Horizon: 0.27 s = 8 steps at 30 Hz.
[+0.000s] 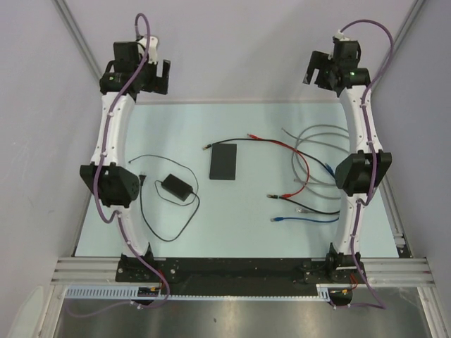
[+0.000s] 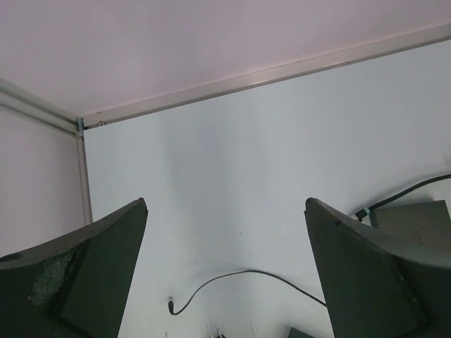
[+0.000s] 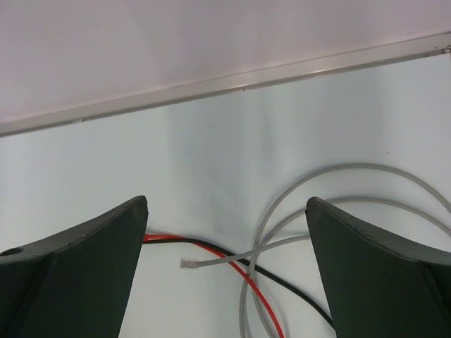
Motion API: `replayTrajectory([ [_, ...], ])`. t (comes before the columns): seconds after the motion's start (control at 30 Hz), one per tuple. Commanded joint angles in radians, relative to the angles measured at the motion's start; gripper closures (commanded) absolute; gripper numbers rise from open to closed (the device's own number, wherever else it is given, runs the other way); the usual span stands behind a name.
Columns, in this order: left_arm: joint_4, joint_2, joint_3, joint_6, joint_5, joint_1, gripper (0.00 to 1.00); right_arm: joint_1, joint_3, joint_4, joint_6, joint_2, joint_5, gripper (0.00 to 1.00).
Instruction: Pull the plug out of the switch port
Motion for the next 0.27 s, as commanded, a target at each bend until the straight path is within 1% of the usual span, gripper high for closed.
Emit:
replayTrajectory([
  [0.0, 0.005, -0.009, -0.001, -0.026, -0.025, 0.015, 0.00, -0.031, 0.048, -0.025, 0.049, -0.009, 0.018, 0.00],
  [0.23, -0.010, -0.023, -0.038, -0.040, 0.026, 0.015, 0.00, -0.028, 0.000, -0.025, 0.063, -0.046, 0.039, 0.00],
])
